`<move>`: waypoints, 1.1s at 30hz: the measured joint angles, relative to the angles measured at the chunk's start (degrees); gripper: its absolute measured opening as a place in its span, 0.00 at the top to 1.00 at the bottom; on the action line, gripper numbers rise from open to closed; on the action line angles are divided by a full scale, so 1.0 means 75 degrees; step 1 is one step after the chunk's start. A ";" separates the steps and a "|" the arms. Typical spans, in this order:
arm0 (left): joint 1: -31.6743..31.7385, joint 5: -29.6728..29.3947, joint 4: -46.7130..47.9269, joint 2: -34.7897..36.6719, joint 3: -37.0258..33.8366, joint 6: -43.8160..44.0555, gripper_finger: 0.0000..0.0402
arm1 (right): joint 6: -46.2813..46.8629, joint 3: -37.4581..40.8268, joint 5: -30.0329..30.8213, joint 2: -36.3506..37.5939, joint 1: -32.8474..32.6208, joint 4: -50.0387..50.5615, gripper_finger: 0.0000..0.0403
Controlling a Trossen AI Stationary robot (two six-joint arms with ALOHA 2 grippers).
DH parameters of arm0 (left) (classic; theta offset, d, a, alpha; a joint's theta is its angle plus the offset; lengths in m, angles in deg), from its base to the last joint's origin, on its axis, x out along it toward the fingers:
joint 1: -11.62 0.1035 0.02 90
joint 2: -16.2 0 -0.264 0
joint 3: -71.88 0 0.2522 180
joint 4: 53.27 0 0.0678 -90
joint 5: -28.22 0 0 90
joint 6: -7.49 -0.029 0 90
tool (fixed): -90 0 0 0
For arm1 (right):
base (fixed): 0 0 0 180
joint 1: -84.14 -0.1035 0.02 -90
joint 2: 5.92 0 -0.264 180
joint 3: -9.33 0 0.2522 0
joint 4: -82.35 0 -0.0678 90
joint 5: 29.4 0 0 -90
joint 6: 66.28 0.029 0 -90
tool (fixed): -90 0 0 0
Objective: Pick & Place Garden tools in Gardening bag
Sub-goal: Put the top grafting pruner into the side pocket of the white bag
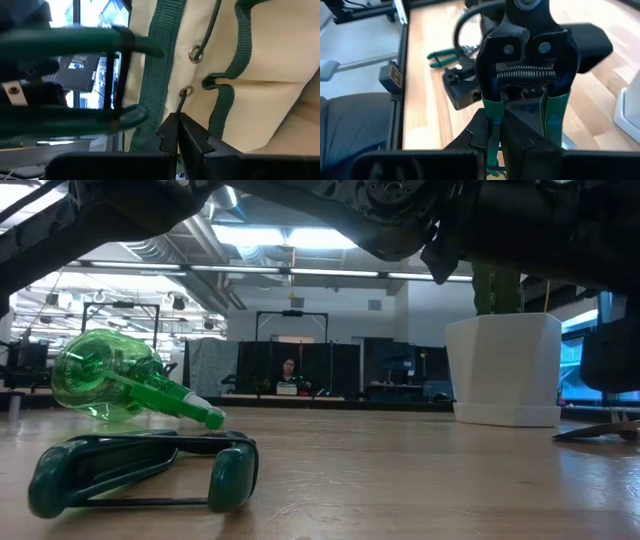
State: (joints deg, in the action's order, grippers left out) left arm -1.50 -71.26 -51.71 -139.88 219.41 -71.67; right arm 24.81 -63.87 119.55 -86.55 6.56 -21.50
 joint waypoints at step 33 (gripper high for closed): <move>-0.0140 -0.0163 0.0822 0.0106 -0.0002 0.0691 1.00 | 0.0342 0.1183 0.0251 0.0037 -0.0663 -0.0866 0.93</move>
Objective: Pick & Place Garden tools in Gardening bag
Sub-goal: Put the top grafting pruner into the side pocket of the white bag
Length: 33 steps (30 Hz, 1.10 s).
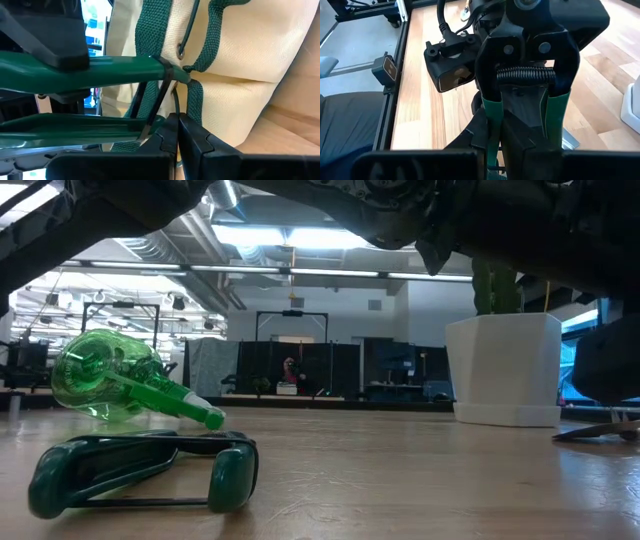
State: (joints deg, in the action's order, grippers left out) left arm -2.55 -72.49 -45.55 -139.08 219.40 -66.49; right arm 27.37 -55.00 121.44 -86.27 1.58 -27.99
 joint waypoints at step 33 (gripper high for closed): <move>-0.0214 -0.0241 0.0411 0.0256 -0.0004 0.0086 1.00 | -0.0843 0.0441 0.0822 0.0314 -0.0134 -0.0719 0.93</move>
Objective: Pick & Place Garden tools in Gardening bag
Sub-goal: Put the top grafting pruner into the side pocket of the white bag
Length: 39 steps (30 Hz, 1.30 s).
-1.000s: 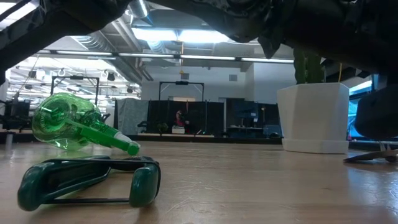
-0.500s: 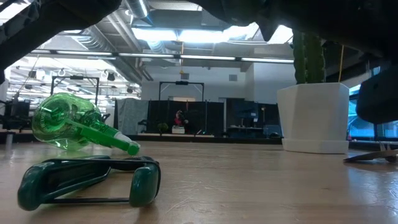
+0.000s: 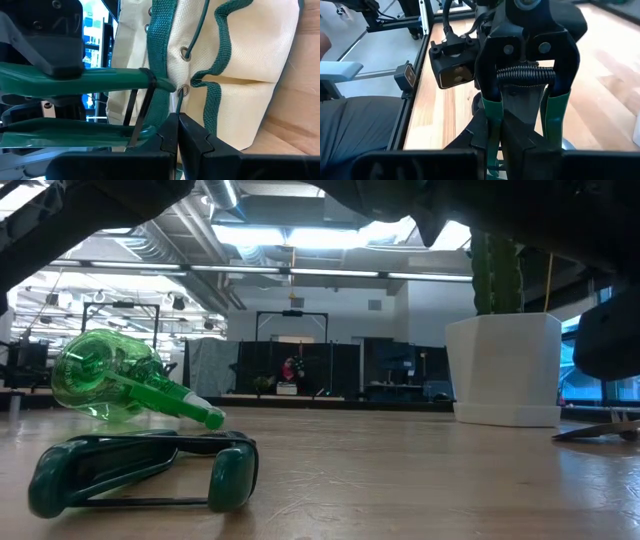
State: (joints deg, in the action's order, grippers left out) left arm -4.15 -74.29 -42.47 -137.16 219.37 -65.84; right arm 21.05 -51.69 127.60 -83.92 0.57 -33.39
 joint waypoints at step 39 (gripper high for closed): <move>0.0023 -0.0219 0.0254 -0.0003 0.0009 0.0184 1.00 | -0.0682 0.0606 0.0096 0.0475 0.0051 0.0694 0.93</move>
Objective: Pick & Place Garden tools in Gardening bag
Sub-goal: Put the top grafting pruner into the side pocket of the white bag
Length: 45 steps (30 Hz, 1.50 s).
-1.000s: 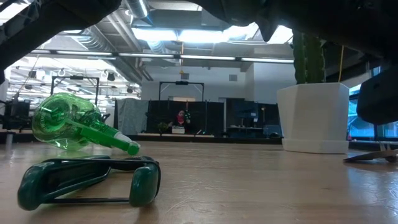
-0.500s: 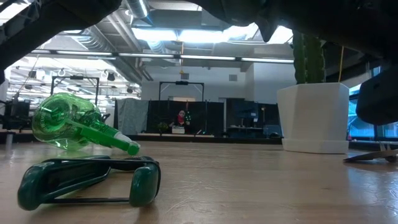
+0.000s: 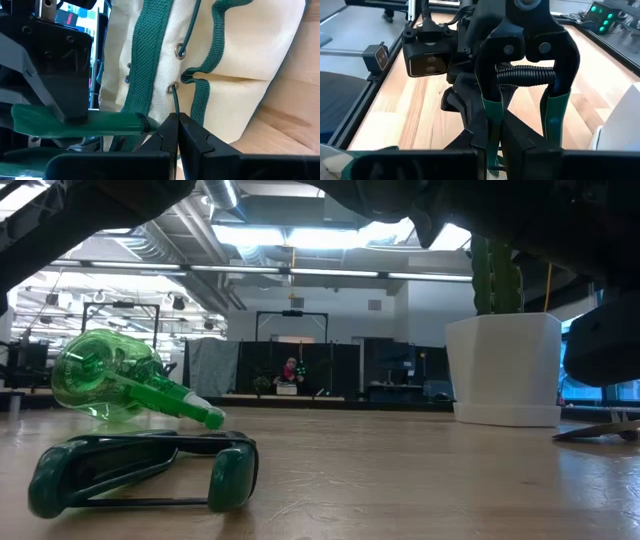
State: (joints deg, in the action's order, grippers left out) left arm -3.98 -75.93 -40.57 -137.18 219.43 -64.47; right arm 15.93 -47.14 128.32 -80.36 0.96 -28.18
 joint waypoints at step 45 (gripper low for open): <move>-0.0008 -0.0668 0.0102 -0.0015 -0.0003 0.0399 1.00 | -0.0148 0.0494 0.0029 0.0052 0.0167 -0.1567 0.93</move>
State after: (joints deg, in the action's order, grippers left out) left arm -4.04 -80.94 -39.80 -137.29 219.41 -61.47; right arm 14.83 -43.43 128.53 -79.96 2.21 -39.94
